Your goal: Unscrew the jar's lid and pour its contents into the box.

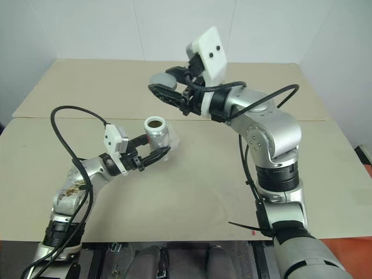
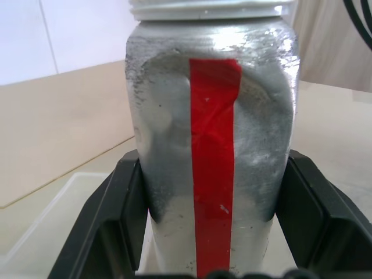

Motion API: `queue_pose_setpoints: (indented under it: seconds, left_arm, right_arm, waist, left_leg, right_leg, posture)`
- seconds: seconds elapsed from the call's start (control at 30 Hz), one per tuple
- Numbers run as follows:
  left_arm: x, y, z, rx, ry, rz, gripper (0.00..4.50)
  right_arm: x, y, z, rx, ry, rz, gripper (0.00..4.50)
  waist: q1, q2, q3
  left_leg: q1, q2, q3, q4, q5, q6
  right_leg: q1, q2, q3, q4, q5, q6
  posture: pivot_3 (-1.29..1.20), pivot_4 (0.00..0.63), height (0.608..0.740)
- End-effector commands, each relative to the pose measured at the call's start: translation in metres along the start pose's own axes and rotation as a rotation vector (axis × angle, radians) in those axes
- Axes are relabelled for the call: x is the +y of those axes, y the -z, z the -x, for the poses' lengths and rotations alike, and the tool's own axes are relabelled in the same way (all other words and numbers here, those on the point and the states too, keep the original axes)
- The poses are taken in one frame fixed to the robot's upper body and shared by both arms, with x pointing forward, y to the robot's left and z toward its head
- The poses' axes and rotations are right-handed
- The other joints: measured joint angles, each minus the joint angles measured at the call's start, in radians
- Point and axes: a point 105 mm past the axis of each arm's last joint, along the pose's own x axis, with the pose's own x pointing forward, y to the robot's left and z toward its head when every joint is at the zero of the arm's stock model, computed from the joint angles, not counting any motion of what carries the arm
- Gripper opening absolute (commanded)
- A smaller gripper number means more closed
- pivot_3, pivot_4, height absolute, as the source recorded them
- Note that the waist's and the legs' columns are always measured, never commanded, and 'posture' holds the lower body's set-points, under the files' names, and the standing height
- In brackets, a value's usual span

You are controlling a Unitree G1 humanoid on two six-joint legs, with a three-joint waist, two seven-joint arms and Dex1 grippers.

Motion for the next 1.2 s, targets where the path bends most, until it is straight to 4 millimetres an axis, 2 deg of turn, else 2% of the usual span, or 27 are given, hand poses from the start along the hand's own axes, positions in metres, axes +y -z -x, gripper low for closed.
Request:
queue_pose_setpoints:
  seconds: [0.03,0.13,0.23,0.4,0.57,0.8,0.97,1.13,1.2]
  left_arm:
    - [0.013,-0.029,0.011,-0.064,0.000,-0.087,2.74]
    - [0.025,-0.042,0.022,-0.063,-0.016,-0.121,2.74]
    - [0.034,-0.049,0.029,-0.055,-0.024,-0.141,2.74]
    - [0.051,-0.053,0.038,-0.023,-0.045,-0.172,2.74]
    - [0.064,-0.049,0.041,0.010,-0.082,-0.206,2.74]
    - [0.070,-0.051,0.036,0.009,-0.097,-0.229,2.74]
    - [0.070,-0.052,0.036,0.010,-0.093,-0.238,2.74]
    - [0.071,-0.052,0.035,0.016,-0.097,-0.247,2.74]
    - [0.073,-0.052,0.034,0.016,-0.100,-0.249,2.74]
  right_arm:
    - [-0.018,0.006,0.011,0.005,0.117,0.042,2.76]
    - [-0.031,0.038,0.020,0.094,0.237,0.026,2.76]
    - [-0.036,0.068,0.027,0.160,0.326,-0.026,2.76]
    - [-0.032,0.114,0.033,0.249,0.416,-0.080,2.76]
    - [-0.035,0.157,0.039,0.319,0.526,-0.134,2.76]
    - [-0.037,0.182,0.041,0.344,0.582,-0.145,2.76]
    - [-0.033,0.182,0.044,0.348,0.555,-0.144,4.37]
    - [-0.036,0.185,0.052,0.385,0.559,-0.128,4.47]
    - [-0.037,0.180,0.057,0.387,0.542,-0.118,4.47]
  waist:
    - [0.000,0.000,0.000]
    - [0.001,0.000,0.000]
    - [0.000,0.000,0.000]
    - [-0.002,0.000,0.000]
    - [-0.003,0.000,0.000]
    - [-0.003,0.000,0.000]
    - [-0.003,0.000,0.000]
    - [-0.003,0.000,0.000]
    - [-0.003,0.000,0.000]
  left_leg:
    - [0.000,0.000,0.000,0.000,0.000,0.000]
    - [0.000,0.000,0.001,0.000,0.000,0.000]
    - [0.000,0.000,0.002,0.000,0.001,-0.001]
    - [0.000,0.000,0.005,0.000,0.001,-0.002]
    - [0.000,0.000,0.005,0.000,0.001,-0.002]
    - [0.000,0.000,0.005,0.000,0.001,-0.002]
    - [0.000,0.000,0.005,0.000,0.001,-0.002]
    - [0.000,0.000,0.005,0.000,0.001,-0.002]
    - [0.000,0.000,0.005,0.000,0.001,-0.002]
  right_leg:
    - [0.000,0.000,0.000,0.000,0.000,0.000]
    - [0.000,0.000,0.000,0.000,0.000,0.000]
    - [0.000,0.000,0.000,0.000,0.000,0.000]
    - [0.000,0.000,0.000,0.000,0.000,0.000]
    - [0.000,0.000,0.000,0.000,0.000,0.000]
    - [-0.001,0.000,0.000,0.000,0.000,0.000]
    - [-0.001,0.000,0.000,0.000,0.000,0.000]
    - [-0.001,0.000,0.000,0.000,0.000,0.000]
    - [-0.001,0.000,0.000,0.000,0.000,0.000]
  posture:
    - [0.00,0.150,0.740]
    - [0.00,0.150,0.740]
    - [0.00,0.150,0.740]
    - [0.00,0.150,0.740]
    - [0.00,0.150,0.740]
    - [0.00,0.150,0.740]
    - [0.00,0.150,0.740]
    - [0.00,0.150,0.740]
    - [0.00,0.150,0.740]
